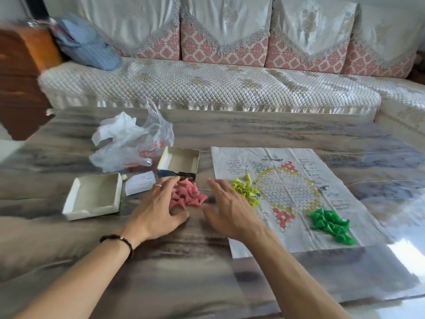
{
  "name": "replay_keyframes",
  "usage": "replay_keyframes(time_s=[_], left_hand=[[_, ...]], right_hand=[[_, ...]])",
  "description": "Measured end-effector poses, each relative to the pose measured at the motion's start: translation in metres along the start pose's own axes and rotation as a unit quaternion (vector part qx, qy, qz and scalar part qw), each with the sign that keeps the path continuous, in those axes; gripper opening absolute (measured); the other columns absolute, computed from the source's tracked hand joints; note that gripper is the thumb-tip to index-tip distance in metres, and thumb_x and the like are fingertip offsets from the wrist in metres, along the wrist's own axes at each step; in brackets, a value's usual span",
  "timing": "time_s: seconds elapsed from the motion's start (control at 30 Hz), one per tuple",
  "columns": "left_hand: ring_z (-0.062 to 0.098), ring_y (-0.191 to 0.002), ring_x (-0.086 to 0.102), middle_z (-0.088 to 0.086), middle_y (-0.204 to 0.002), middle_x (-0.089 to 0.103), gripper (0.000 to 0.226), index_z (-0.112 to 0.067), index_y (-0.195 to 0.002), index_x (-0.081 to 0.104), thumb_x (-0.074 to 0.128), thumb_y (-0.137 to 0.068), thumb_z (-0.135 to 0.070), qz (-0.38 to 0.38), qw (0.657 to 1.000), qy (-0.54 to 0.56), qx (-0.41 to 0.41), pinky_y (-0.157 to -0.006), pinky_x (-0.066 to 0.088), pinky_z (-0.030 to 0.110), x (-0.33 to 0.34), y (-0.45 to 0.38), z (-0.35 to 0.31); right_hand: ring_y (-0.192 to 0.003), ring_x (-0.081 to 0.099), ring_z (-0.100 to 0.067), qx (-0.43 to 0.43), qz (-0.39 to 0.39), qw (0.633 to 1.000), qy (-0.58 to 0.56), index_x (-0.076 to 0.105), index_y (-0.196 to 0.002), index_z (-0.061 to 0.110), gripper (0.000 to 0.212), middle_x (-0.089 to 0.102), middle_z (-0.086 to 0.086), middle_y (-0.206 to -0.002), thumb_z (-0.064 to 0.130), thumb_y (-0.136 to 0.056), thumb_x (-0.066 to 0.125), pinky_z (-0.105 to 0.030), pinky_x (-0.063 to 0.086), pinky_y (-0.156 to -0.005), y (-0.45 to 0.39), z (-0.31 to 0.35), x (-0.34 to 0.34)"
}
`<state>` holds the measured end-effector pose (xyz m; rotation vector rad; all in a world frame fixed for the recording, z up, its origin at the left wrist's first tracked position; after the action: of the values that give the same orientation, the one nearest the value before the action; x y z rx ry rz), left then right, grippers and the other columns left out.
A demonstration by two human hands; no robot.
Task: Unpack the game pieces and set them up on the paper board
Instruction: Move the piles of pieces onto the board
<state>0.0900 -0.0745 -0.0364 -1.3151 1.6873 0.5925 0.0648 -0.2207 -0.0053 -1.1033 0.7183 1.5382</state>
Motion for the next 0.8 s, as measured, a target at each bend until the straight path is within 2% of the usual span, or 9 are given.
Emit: replay_keyframes(time_s=[0.07,0.17,0.23,0.33,0.43,0.5,0.57,0.67,0.8], left_hand=[[0.017,-0.130,0.039,-0.003,-0.148,0.030,0.086,-0.018,-0.147,0.025,0.066,-0.077,-0.045,0.023,1.000,-0.003,0.017,-0.106,0.036,0.032,0.003,-0.009,0.001],[0.016,-0.120,0.047,-0.006,-0.136,0.041,0.072,-0.018,-0.140,0.040,0.057,-0.076,-0.045,0.024,0.998,-0.003,0.050,-0.097,0.044,0.035,0.000,-0.017,-0.005],[0.015,-0.107,0.052,-0.006,-0.121,0.049,0.056,-0.018,-0.128,0.050,0.057,-0.077,-0.041,0.004,0.998,0.008,0.061,-0.089,0.047,0.036,-0.004,-0.015,-0.005],[0.011,-0.090,0.049,-0.008,-0.097,0.054,0.024,-0.017,-0.101,0.060,0.063,-0.082,-0.032,-0.044,0.995,0.003,0.086,-0.079,0.046,0.033,-0.010,-0.002,0.000],[0.009,-0.089,0.047,-0.011,-0.089,0.053,0.008,-0.018,-0.086,0.061,0.065,-0.082,-0.023,-0.076,0.994,-0.013,0.079,-0.077,0.047,0.033,-0.015,0.009,0.011],[0.011,-0.089,0.047,-0.011,-0.088,0.052,0.006,-0.019,-0.085,0.060,0.062,-0.082,-0.024,-0.098,0.991,-0.043,0.083,-0.077,0.045,0.032,-0.018,0.012,0.012],[0.015,-0.087,0.047,-0.008,-0.088,0.053,0.009,-0.019,-0.084,0.058,0.057,-0.083,-0.028,-0.114,0.986,-0.084,0.088,-0.075,0.044,0.032,-0.019,0.013,0.008],[0.015,-0.085,0.048,-0.008,-0.085,0.052,0.011,-0.020,-0.084,0.056,0.056,-0.085,-0.031,-0.121,0.985,-0.100,0.077,-0.069,0.046,0.033,-0.020,0.013,0.008],[0.014,-0.073,0.052,-0.010,-0.077,0.049,0.013,-0.023,-0.079,0.050,0.058,-0.085,-0.032,-0.134,0.983,-0.107,0.065,-0.053,0.045,0.033,-0.022,0.014,0.006]], right_hand=[[-0.118,0.050,-0.024,-0.003,0.013,1.000,-0.024,0.035,-0.136,0.019,0.048,0.043,-0.002,-0.137,0.029,-0.090,0.046,-0.039,0.045,-0.094,-0.010,0.006,0.009],[-0.110,0.054,-0.026,-0.018,0.017,0.999,-0.048,0.039,-0.131,0.019,0.042,0.049,-0.005,-0.127,0.028,-0.091,0.047,-0.042,0.047,-0.089,-0.024,0.008,0.022],[-0.113,0.052,-0.025,-0.024,0.021,0.998,-0.052,0.037,-0.136,0.016,0.050,0.048,-0.006,-0.130,0.028,-0.089,0.049,-0.040,0.046,-0.093,-0.030,0.009,0.027],[-0.120,0.049,-0.020,-0.045,0.029,0.997,-0.052,0.032,-0.143,0.013,0.065,0.047,-0.003,-0.136,0.029,-0.083,0.053,-0.029,0.041,-0.098,-0.037,0.015,0.030],[-0.121,0.049,-0.020,-0.074,0.036,0.996,-0.039,0.034,-0.141,0.015,0.065,0.051,0.001,-0.135,0.029,-0.079,0.050,-0.034,0.043,-0.099,-0.044,0.023,0.035],[-0.127,0.045,-0.021,-0.090,0.039,0.995,-0.006,0.036,-0.143,0.017,0.068,0.048,0.000,-0.141,0.034,-0.078,0.046,-0.038,0.041,-0.103,-0.048,0.027,0.042],[-0.127,0.044,-0.021,-0.098,0.020,0.995,0.030,0.048,-0.136,0.020,0.057,0.050,0.002,-0.139,0.038,-0.081,0.046,-0.041,0.041,-0.102,-0.050,0.028,0.048],[-0.108,0.050,-0.022,-0.101,-0.061,0.991,0.067,0.063,-0.113,0.022,0.038,0.060,0.003,-0.119,0.043,-0.087,0.044,-0.041,0.046,-0.088,-0.046,0.027,0.046],[-0.086,0.050,-0.022,-0.093,-0.123,0.983,0.103,0.064,-0.091,0.021,0.029,0.057,0.001,-0.096,0.043,-0.088,0.044,-0.036,0.045,-0.071,-0.042,0.026,0.040]])
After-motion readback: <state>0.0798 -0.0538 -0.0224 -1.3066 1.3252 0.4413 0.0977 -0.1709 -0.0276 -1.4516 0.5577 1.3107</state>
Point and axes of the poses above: each hand's wrist, its own y-axis away from the middle knuckle, its own x-axis out of the palm, z = x × y, the point moved 9 cm from there along -y, towards the middle knuckle
